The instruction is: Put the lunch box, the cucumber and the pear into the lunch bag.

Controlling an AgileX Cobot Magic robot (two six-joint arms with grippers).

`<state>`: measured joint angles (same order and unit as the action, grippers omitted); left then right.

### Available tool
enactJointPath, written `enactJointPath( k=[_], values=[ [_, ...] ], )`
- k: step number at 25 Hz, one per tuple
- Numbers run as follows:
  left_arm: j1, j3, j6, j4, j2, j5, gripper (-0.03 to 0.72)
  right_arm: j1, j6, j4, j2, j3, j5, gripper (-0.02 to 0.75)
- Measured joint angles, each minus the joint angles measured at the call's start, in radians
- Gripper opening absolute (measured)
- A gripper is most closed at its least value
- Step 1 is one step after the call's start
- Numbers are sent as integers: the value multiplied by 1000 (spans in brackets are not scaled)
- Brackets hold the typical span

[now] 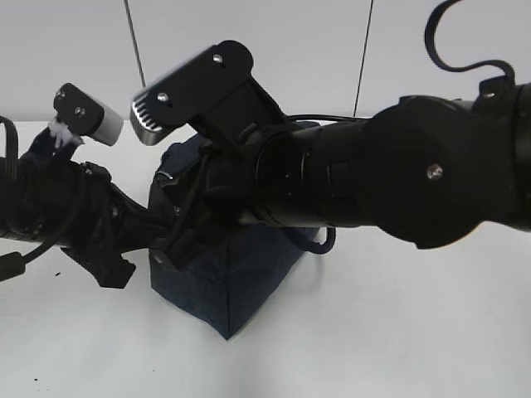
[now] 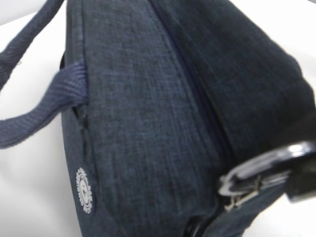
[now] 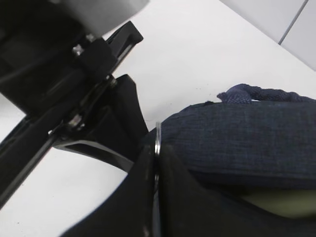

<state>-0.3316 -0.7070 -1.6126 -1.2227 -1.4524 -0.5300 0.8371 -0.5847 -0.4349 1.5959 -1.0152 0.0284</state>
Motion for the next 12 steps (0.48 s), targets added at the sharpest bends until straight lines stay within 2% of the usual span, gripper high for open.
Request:
enactJointPath(
  k=[5,12],
  values=[
    [0,-1,-1,-1,0,-3,-9,-25,-2,-22,0,-17,0,6],
    [0,-5,-1,-2,0,-12,-12,-151,-2,-62,-1,-75,51,6]
  ],
)
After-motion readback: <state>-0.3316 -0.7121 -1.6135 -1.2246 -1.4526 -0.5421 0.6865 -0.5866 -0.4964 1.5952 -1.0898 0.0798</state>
